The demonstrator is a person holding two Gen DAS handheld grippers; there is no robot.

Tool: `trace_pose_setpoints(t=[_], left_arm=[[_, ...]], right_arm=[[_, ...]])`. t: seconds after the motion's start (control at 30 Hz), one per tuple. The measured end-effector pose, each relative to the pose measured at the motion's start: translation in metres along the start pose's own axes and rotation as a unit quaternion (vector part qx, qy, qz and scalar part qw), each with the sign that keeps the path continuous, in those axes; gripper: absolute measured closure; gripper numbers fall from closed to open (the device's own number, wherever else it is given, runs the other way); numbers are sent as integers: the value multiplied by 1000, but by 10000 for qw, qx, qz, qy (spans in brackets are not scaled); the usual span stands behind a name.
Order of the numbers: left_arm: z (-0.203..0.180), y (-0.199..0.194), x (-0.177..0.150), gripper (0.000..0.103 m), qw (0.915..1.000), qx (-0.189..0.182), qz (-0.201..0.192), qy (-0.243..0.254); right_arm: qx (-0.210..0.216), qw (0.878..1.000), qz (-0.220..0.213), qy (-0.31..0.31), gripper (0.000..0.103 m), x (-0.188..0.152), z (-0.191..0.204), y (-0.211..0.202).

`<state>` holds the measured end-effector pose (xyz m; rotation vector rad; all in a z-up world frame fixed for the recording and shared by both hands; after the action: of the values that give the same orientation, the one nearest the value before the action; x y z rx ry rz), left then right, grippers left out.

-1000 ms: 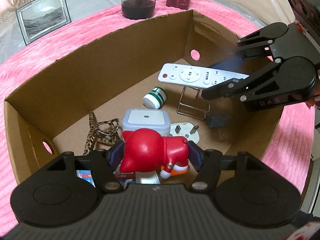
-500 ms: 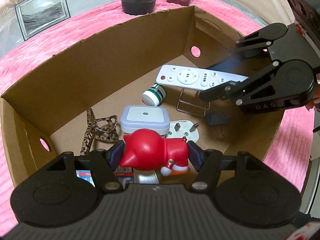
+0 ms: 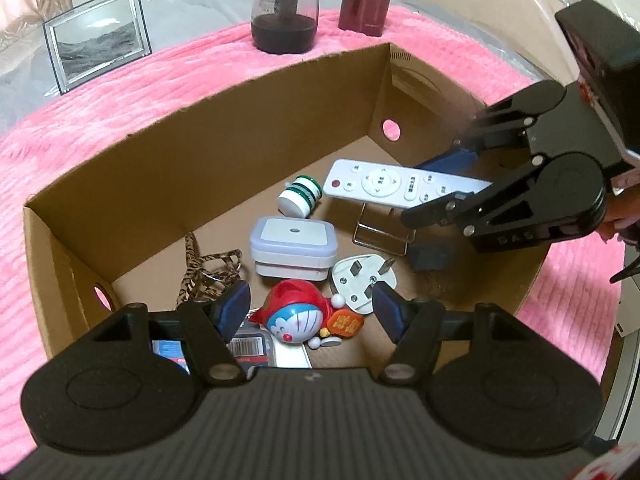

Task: Organize rigid objects
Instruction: 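Open the left tool to drop the figure while the right tool drops the remote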

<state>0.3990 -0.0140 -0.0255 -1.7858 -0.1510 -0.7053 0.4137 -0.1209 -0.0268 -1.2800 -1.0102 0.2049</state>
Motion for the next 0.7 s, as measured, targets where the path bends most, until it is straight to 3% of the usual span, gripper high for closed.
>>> trace_pose_setpoints(t=[0.7], left_arm=[[-4,-15,-4,40,9998,50,-165,-49]], right_arm=[[-68,9998,-123,173,67,-3,-1,-12]])
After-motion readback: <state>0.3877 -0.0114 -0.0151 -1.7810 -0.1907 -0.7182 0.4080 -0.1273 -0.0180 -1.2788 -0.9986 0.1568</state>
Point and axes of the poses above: each gripper's, at about its wrist camera, not at the fingertips, and y roughly the way its jaws point, z to its left, x to its top, the point moved 7 cm from there along y, roughly the way its jaws point, and after that the axes turned 9 degrees about -y, right-handed, at the moved point
